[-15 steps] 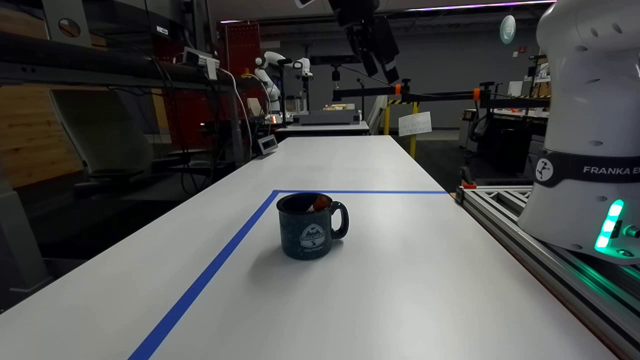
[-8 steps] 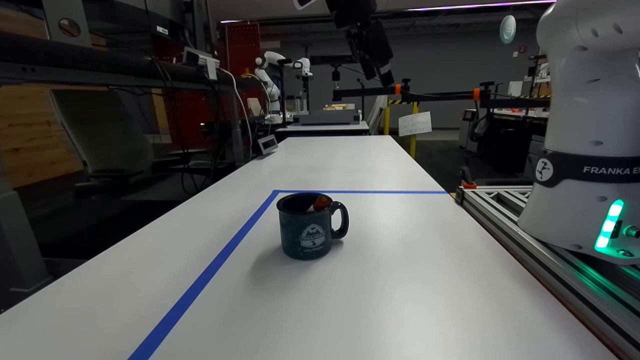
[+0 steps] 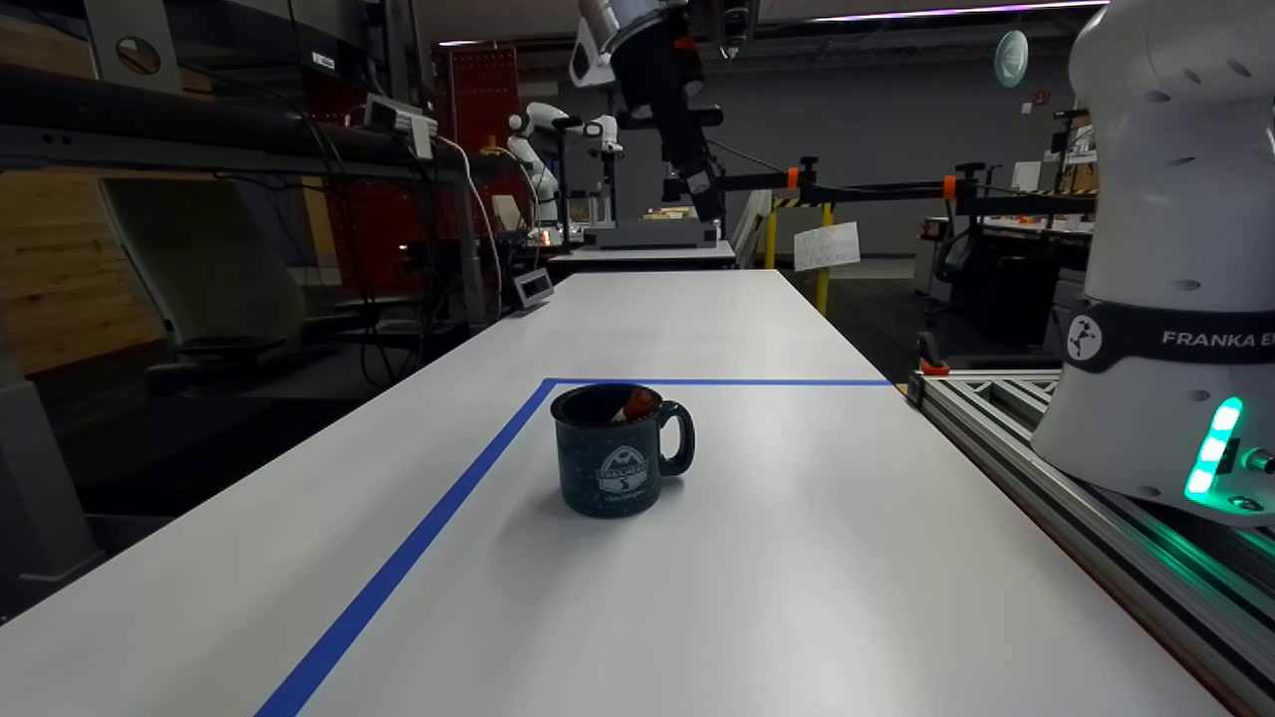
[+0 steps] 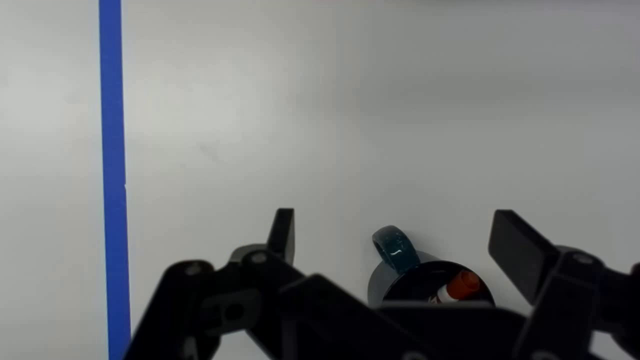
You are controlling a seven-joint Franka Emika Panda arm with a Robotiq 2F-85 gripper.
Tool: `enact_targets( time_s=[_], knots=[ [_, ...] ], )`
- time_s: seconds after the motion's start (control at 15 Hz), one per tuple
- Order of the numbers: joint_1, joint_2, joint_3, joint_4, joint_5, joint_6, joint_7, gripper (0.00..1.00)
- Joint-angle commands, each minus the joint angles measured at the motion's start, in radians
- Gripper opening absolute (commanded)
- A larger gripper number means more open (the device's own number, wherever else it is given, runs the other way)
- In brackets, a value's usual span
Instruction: Remove the marker from the cup
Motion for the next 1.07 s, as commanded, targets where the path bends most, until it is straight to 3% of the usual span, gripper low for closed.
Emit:
enact_targets(
  time_s=[0.0,0.2,0.67,1.0],
  knots=[
    [-0.009,0.019,0.001,0.014,0.013,-0.002,-0.001,1.00],
    [-0.014,0.049,-0.003,0.037,0.024,0.007,0.014,1.00],
    [-0.043,0.199,-0.033,0.166,0.287,-0.032,0.117,1.00],
    [-0.055,0.310,-0.028,0.254,0.349,-0.039,0.173,1.00]
  ],
)
